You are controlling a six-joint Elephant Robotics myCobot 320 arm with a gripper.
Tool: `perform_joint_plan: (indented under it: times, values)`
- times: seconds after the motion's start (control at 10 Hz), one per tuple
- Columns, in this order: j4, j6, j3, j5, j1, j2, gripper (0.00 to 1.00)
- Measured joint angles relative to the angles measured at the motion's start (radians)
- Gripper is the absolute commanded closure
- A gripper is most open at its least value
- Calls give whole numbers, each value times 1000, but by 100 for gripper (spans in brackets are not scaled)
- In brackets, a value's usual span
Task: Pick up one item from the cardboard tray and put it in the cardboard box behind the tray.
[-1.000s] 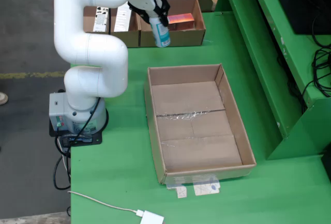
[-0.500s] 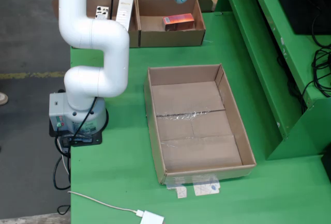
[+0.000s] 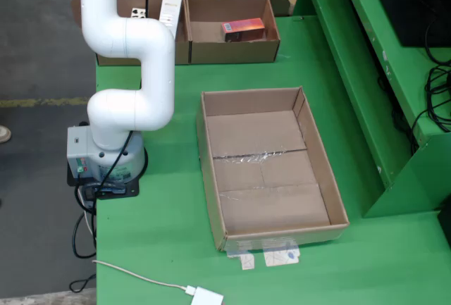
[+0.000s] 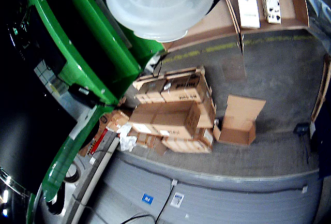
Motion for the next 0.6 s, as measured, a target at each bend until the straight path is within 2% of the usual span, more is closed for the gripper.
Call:
perform_joint_plan:
  times: [0.2, 0.5, 0.6]
  values:
    - [97, 6, 94, 0, 0, -98, 100]
    - [235, 127, 127, -2, -5, -239, 100]
    - [291, 121, 127, -2, -6, -290, 100]
